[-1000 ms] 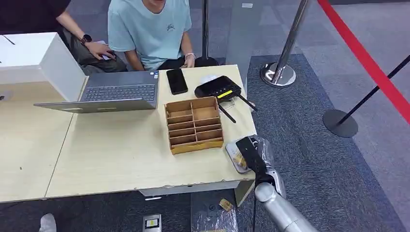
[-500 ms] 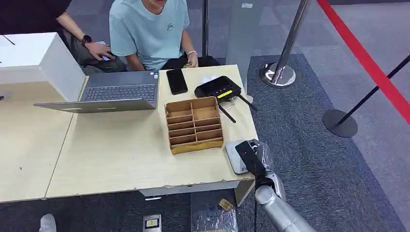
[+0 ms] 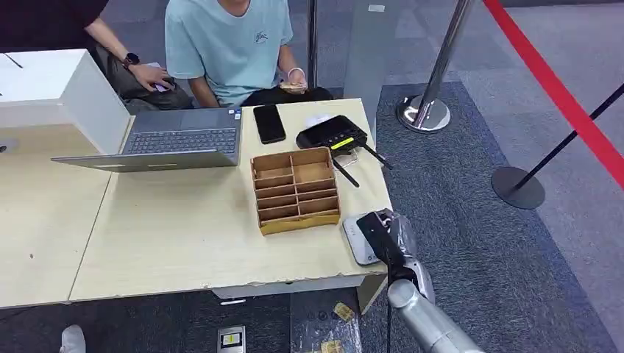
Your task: Pass the card to the sensor for recognition and then transmit it.
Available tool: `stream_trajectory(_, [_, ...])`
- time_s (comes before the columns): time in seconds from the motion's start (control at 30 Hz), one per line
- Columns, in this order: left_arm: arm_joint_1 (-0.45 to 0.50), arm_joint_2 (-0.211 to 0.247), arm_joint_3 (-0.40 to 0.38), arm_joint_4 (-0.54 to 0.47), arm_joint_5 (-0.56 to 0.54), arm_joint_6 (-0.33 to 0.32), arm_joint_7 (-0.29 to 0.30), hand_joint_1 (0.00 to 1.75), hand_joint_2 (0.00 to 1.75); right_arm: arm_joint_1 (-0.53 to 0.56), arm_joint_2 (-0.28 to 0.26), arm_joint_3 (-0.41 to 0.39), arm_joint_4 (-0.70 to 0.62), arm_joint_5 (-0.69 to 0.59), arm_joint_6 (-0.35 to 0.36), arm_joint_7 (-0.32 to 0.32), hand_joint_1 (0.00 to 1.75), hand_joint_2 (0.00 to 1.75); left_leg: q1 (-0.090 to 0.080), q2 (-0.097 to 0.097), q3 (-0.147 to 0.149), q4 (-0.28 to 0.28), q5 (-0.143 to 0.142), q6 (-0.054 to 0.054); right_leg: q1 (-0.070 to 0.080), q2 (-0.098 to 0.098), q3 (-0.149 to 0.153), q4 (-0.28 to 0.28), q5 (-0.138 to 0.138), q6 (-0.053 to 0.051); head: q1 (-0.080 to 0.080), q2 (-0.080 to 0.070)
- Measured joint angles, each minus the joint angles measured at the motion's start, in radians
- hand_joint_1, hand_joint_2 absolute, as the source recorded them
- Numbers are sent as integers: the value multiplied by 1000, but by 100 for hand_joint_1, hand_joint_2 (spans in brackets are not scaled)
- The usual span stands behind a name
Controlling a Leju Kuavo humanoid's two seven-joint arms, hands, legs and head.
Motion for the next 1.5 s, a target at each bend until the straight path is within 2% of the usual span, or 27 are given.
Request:
stream_trajectory(0.47, [0, 0, 2, 0, -2, 0, -4, 0, 175, -6, 9, 0, -30, 6, 0, -8, 175, 175, 0, 0, 0, 0, 0, 0, 0, 0, 0, 0, 0, 0, 0, 0])
stream_trajectory(0.5, [0, 0, 2, 0, -3, -2, -4, 0, 175, -8, 9, 0, -40, 10, 0, -2, 168, 175, 0, 0, 0, 0, 0, 0, 0, 0, 0, 0, 0, 0, 0, 0])
stream_trajectory(0.57, [0, 0, 2, 0, -3, -3, -3, 0, 175, -12, 8, 0, -55, 13, 0, 10, 28, 175, 0, 0, 0, 0, 0, 0, 0, 0, 0, 0, 0, 0, 0, 0])
stream_trajectory(0.6, [0, 0, 2, 0, -5, -3, -3, 0, 175, -14, 8, 0, -63, 16, 0, 15, 16, 175, 0, 0, 0, 0, 0, 0, 0, 0, 0, 0, 0, 0, 0, 0])
stream_trajectory(0.7, [0, 0, 2, 0, -9, -3, -8, 0, 175, -16, 8, 0, -96, 25, 0, 20, 14, 175, 0, 0, 0, 0, 0, 0, 0, 0, 0, 0, 0, 0, 0, 0])
stream_trajectory(0.9, [0, 0, 1, 0, -16, -3, -8, 0, 175, -39, 0, 0, -173, 53, 0, 75, 14, 175, 0, 0, 0, 0, 0, 0, 0, 0, 0, 0, 0, 0, 0, 0])
stream_trajectory(1.47, [0, 0, 1, 0, -17, -3, -8, 0, 175, -41, -11, 1, -250, 55, 0, 81, 14, 175, 0, 0, 0, 0, 0, 0, 0, 0, 0, 0, 0, 0, 0, 0])
stream_trajectory(1.5, [0, 0, 1, 0, -17, -3, -8, 0, 175, -41, -11, 1, -251, 55, 0, 81, 2, 175, 0, 0, 0, 0, 0, 0, 0, 0, 0, 0, 0, 0, 0, 0])
